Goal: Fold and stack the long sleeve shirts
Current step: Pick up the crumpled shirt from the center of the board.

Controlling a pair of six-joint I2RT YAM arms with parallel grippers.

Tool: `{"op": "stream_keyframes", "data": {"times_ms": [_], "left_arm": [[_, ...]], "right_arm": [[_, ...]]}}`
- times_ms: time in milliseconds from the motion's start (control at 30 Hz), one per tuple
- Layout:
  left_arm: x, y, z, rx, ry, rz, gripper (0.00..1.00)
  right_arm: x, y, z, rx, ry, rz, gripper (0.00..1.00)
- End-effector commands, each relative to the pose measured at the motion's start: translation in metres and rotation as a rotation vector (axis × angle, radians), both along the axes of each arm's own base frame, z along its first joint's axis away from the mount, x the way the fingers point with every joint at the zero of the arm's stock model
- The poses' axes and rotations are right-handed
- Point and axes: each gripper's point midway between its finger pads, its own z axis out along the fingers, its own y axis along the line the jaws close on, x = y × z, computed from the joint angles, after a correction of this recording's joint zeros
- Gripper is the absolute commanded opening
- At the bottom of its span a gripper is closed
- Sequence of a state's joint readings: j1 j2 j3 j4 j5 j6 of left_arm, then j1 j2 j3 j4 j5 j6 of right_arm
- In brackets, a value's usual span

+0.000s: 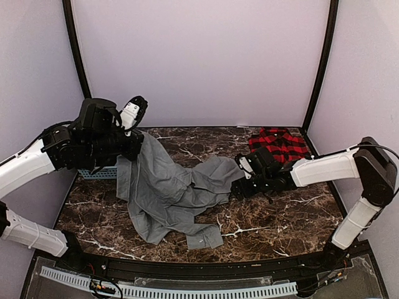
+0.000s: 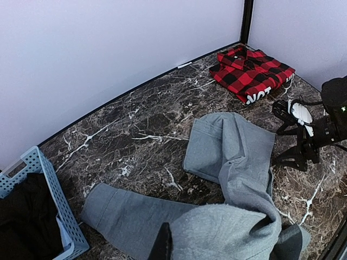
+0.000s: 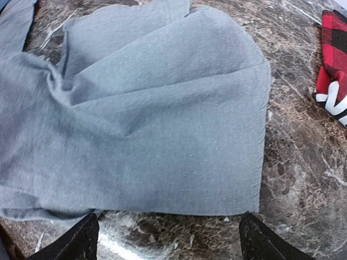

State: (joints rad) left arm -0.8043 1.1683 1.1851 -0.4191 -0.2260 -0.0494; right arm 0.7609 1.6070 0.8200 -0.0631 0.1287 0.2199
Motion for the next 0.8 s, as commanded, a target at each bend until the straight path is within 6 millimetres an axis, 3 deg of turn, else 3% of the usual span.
{"op": "stream_keyframes", "data": {"times_ms": [0, 167, 367, 767], "left_arm": [[-0.001, 0.006, -0.003, -0.032, -0.007, 0.018, 0.0], [0.002, 0.007, -0.014, -0.015, 0.013, 0.015, 0.0], [0.009, 0.014, -0.013, -0.032, 0.037, 0.015, 0.0], [0.012, 0.018, -0.009, -0.052, 0.049, -0.007, 0.0]], "right_arm": [[0.02, -0.009, 0.005, -0.067, -0.02, -0.085, 0.85], [0.011, 0.004, 0.006, -0.093, -0.03, 0.096, 0.86], [0.004, -0.002, 0.003, -0.167, -0.072, 0.21, 0.88], [0.03, -0.001, -0.011, -0.271, -0.186, 0.226, 0.83]]}}
